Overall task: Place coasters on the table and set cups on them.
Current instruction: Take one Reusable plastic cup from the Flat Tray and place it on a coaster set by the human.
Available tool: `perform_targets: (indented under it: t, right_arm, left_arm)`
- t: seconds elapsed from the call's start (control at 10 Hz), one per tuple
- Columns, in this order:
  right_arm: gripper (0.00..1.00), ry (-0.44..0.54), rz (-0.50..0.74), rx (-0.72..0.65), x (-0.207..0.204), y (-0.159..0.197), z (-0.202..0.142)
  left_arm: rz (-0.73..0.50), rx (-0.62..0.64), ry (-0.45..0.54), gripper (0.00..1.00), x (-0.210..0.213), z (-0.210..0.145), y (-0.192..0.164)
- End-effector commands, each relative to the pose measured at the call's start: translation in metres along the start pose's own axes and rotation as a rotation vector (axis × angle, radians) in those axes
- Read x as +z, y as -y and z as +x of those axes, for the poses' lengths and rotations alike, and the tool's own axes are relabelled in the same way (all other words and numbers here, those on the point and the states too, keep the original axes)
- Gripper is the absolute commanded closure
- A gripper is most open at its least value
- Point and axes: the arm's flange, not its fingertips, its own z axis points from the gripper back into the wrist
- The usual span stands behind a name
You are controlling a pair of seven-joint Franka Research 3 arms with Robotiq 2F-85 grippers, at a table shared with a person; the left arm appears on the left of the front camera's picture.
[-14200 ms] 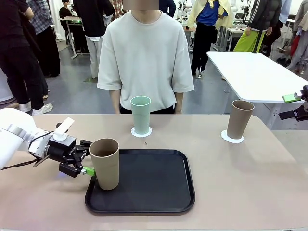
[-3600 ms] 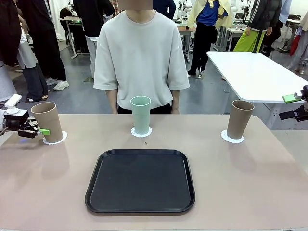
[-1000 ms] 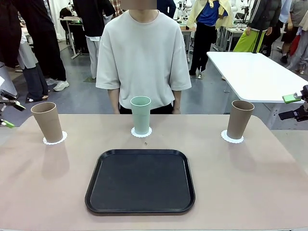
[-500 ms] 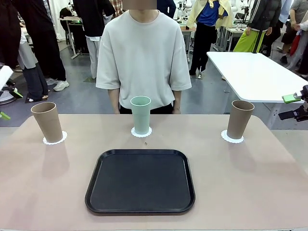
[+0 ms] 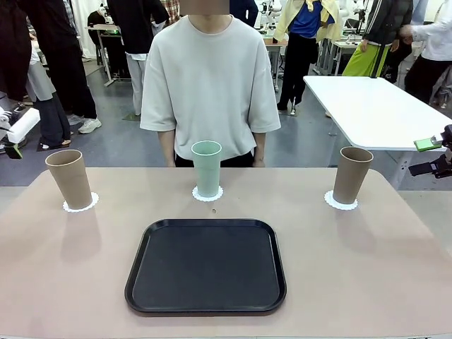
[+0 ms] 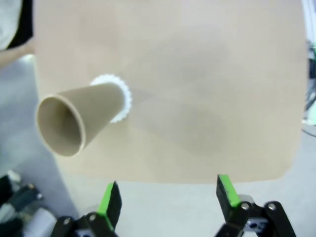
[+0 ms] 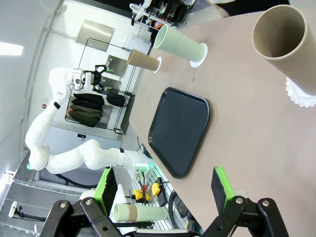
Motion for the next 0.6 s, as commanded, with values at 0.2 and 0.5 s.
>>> perform_targets:
  t: [0.2, 0.5]
  right_arm:
    - [0.0, 0.008, 0.007, 0.001, -0.0007, 0.0005, -0.0007]
    - [0.0, 0.008, 0.007, 0.001, -0.0007, 0.0005, -0.0007]
  left_arm:
    - [0.0, 0.0, 0.0, 0.0, 0.0, 0.0, 0.0]
    - [0.0, 0.0, 0.0, 0.0, 0.0, 0.0, 0.0]
